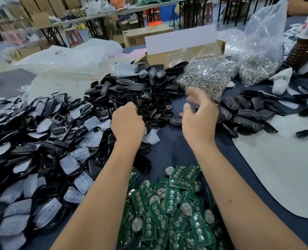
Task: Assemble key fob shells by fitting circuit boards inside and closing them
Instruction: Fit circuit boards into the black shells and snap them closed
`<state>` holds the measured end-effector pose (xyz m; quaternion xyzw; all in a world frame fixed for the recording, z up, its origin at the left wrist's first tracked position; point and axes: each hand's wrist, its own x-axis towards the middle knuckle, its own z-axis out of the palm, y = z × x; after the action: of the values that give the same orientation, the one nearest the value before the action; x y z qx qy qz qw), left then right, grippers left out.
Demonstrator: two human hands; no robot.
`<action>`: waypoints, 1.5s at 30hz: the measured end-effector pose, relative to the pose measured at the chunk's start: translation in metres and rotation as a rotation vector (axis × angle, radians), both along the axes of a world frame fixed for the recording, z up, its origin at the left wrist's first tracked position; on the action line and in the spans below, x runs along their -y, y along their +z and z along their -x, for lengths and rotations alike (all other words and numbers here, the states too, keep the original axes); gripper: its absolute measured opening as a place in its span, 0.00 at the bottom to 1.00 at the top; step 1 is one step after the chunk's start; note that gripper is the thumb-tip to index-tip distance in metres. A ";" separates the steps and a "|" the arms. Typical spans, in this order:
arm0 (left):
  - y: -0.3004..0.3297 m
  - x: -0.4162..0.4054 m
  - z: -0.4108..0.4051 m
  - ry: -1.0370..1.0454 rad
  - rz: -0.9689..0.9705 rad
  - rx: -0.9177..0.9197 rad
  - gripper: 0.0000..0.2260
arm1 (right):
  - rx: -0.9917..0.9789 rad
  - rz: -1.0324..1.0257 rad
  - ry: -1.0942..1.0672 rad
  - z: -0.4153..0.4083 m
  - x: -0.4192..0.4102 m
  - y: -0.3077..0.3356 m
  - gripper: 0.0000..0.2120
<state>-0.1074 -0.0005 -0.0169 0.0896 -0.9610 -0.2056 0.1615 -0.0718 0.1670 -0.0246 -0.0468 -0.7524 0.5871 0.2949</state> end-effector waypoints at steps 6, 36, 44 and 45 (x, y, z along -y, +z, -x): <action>0.006 0.011 -0.002 -0.078 -0.195 -0.041 0.03 | 0.331 -0.660 0.582 -0.010 -0.003 0.013 0.17; 0.000 0.029 -0.027 -0.226 -0.836 0.004 0.06 | 0.431 -0.963 1.017 -0.042 0.064 0.021 0.10; 0.001 0.065 -0.039 -0.150 -0.906 -0.116 0.05 | 0.274 -0.744 0.774 -0.037 0.076 0.003 0.18; 0.001 0.068 -0.039 -0.142 -0.915 -0.138 0.04 | 0.249 -0.762 0.750 -0.036 0.078 -0.001 0.20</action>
<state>-0.0679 -0.0682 -0.0159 0.0718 -0.7623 -0.6245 0.1543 -0.0360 0.0894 -0.0251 0.2656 -0.9062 0.3277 -0.0299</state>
